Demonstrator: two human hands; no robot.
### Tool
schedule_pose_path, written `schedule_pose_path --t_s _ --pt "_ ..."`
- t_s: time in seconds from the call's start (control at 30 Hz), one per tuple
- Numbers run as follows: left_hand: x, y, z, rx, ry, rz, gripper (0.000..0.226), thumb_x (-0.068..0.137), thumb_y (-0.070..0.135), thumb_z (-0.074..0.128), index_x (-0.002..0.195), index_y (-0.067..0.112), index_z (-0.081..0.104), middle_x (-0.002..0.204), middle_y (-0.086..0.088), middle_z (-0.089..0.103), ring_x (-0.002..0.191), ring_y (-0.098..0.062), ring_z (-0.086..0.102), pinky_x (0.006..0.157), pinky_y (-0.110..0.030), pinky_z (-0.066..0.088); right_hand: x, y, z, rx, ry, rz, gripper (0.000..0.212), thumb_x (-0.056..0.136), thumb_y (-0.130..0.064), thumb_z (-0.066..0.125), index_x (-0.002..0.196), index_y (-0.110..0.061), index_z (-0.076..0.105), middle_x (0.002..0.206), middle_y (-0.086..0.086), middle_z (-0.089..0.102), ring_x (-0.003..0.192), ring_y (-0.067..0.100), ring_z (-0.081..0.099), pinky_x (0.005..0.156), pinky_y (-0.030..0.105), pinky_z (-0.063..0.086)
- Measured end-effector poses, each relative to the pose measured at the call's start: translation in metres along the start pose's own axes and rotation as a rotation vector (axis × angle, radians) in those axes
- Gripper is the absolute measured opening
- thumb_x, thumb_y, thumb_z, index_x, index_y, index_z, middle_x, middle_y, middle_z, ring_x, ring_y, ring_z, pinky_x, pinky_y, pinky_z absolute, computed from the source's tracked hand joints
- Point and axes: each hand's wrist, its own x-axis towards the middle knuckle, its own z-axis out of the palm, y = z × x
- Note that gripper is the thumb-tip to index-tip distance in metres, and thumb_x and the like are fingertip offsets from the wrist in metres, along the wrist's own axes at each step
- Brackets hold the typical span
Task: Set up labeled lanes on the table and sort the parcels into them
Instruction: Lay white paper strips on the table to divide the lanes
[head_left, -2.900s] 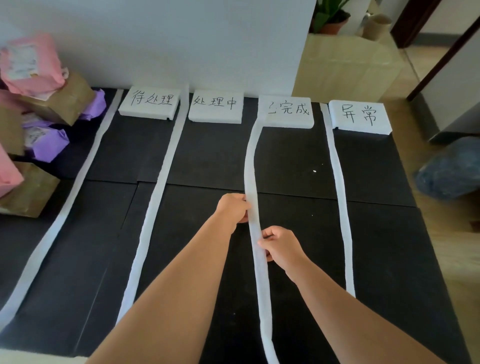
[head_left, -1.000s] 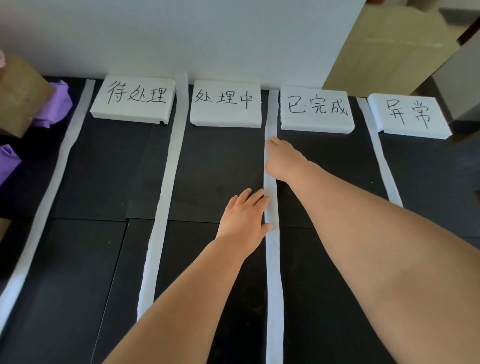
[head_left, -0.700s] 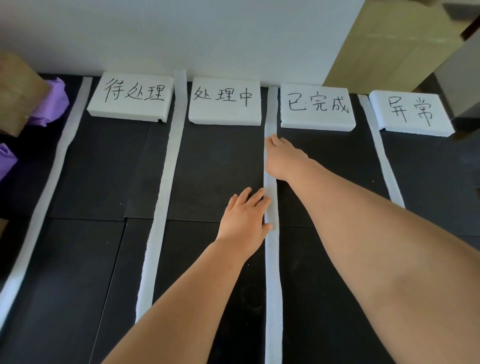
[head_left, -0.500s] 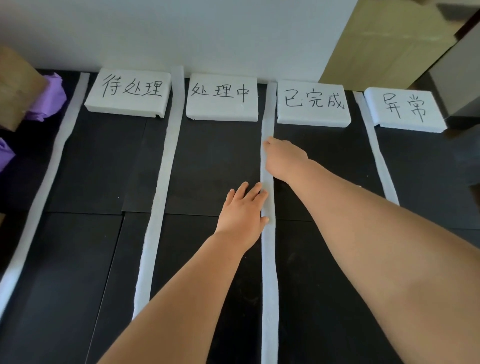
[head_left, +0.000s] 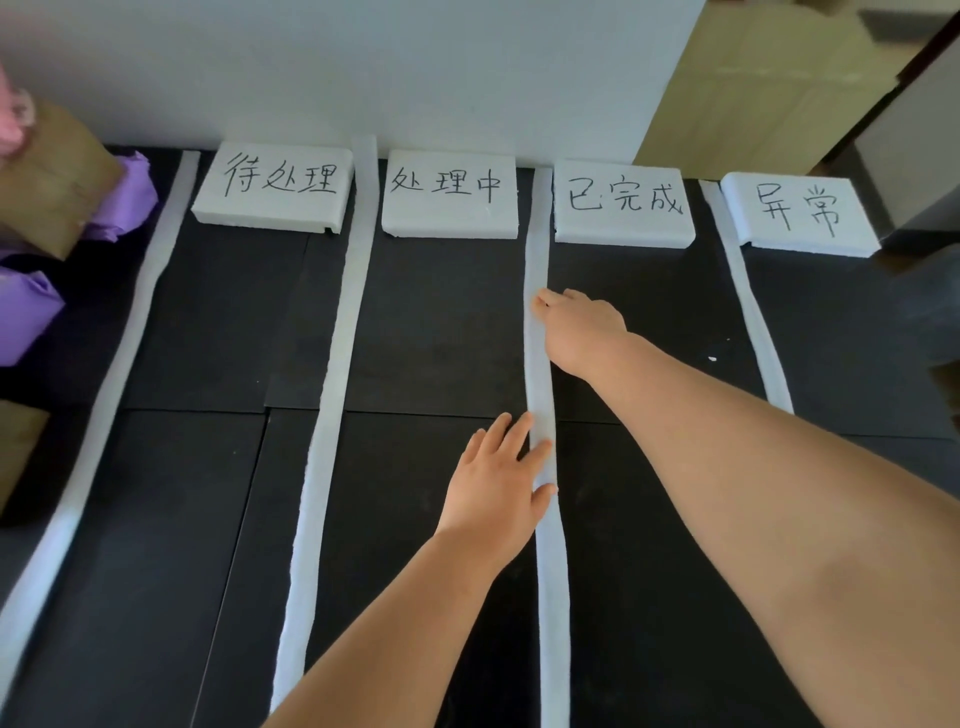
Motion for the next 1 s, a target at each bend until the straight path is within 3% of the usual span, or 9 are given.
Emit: schedule_pose_path --t_s 0.27,0.6,0.8,1.0 --pt "-0.039 0.007 0.013 -0.023 -0.056 0.011 0.058 0.102 0.048 0.042 0.154 0.032 0.024 0.165 0.004 0.01 0.153 -0.02 0.002 0.12 -0.038 -0.002 -0.061 -0.017 0.017 0.032 -0.003 -0.028 0.06 0.099 -0.007 0.049 0.154 -0.019 0.03 0.159 -0.002 0.028 0.147 0.024 0.028 0.101 0.038 0.048" --pt "-0.088 0.017 0.023 0.025 -0.076 0.044 0.054 0.101 0.048 0.043 0.152 0.035 0.031 0.164 0.005 0.018 0.152 -0.019 0.008 0.122 -0.038 0.004 -0.14 -0.035 0.038 0.141 -0.05 0.021 0.061 0.1 -0.005 0.046 0.155 -0.026 0.031 0.164 -0.001 0.022 0.15 0.024 0.02 0.107 0.038 0.047" --pt "-0.129 0.032 0.036 0.065 -0.092 0.007 0.053 0.102 0.045 0.045 0.152 0.037 0.03 0.163 0.006 0.022 0.151 -0.02 0.014 0.122 -0.04 0.01 -0.189 -0.045 0.064 0.263 -0.058 0.046 0.063 0.098 -0.003 0.048 0.154 -0.026 0.032 0.161 0.002 0.025 0.146 0.023 0.026 0.104 0.036 0.047" --pt "-0.166 0.054 0.054 0.079 -0.066 -0.067 0.049 0.106 0.04 0.034 0.154 0.032 0.026 0.163 0.006 0.019 0.152 -0.019 0.012 0.122 -0.037 0.012 -0.233 -0.051 0.078 0.115 -0.079 -0.067 0.065 0.099 -0.006 0.047 0.157 -0.025 0.024 0.163 0.004 0.021 0.149 0.026 0.021 0.108 0.04 0.044"
